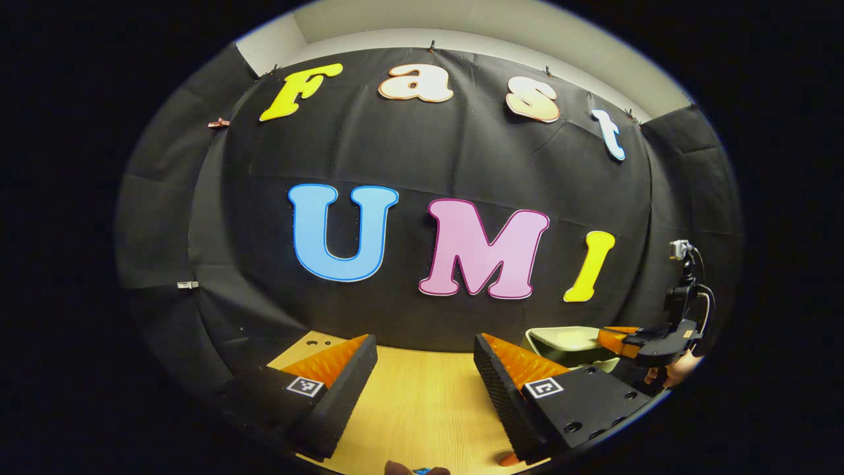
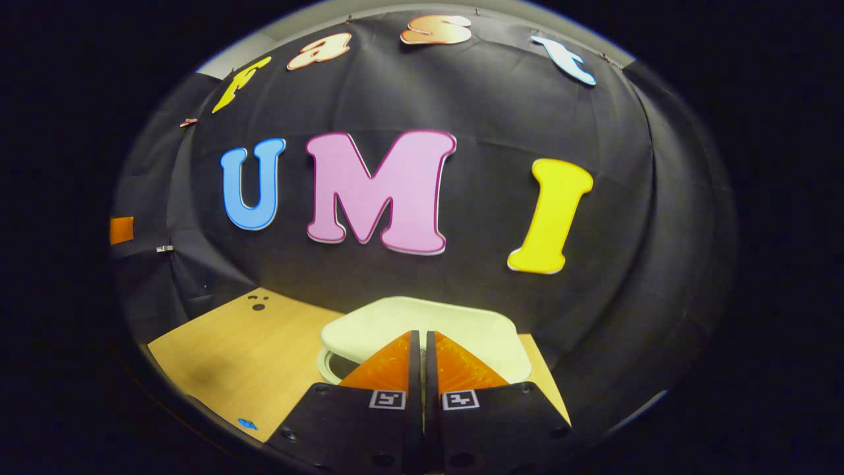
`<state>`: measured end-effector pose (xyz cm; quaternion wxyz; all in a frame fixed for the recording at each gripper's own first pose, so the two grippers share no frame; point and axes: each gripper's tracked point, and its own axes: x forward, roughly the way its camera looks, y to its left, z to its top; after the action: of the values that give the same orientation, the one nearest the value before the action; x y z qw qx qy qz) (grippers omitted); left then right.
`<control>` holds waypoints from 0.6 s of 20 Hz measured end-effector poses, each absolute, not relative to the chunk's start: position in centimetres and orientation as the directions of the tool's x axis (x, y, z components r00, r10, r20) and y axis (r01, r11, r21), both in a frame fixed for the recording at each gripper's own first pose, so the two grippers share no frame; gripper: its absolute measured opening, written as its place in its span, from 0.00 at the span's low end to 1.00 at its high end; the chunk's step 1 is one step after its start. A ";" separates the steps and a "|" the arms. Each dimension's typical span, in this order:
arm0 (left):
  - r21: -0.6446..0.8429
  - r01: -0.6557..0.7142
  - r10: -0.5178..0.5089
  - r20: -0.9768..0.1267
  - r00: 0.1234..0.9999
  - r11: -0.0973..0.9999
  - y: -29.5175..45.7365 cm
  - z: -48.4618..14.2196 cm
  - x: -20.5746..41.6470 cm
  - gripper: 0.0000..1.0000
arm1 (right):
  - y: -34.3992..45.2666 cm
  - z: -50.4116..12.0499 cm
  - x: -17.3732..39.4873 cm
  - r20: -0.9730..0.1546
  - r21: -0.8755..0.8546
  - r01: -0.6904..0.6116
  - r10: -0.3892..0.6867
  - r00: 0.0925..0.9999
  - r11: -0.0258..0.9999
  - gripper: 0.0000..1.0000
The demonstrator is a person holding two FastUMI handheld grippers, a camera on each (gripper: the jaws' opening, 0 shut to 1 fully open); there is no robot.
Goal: Press the lid of the desktop garbage bin to open it, pick up the crumpled paper on the desktop and throw it into the bin, then pick up the pop can on the desktop and drop it into the bin, and finally close the garbage bin lid.
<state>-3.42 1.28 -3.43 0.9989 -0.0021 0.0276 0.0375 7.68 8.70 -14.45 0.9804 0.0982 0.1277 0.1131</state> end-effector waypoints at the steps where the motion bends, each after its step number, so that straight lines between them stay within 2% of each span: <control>1: -0.001 -0.075 0.075 -0.054 0.996 0.997 1.4 -3.3 -3.5 0.95 | 8.5 -13.6 7.7 -0.208 0.215 -0.200 0.245 0.947 0.956 0.05; 7: -0.004 -0.071 0.071 -0.046 0.996 0.997 1.7 -3.0 -4.0 0.95 | 7.7 -11.1 7.3 -0.161 0.215 -0.183 0.220 0.962 0.959 0.07; 12: -0.006 -0.060 0.060 -0.049 0.997 0.998 2.0 -3.3 -4.5 0.95 | 7.5 -9.3 5.9 -0.138 0.226 -0.176 0.210 0.968 0.958 0.05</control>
<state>-4.48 1.99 -3.26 0.9992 -0.0038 0.0243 0.0301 5.92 7.51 -9.27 0.9862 0.1067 0.0806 0.0979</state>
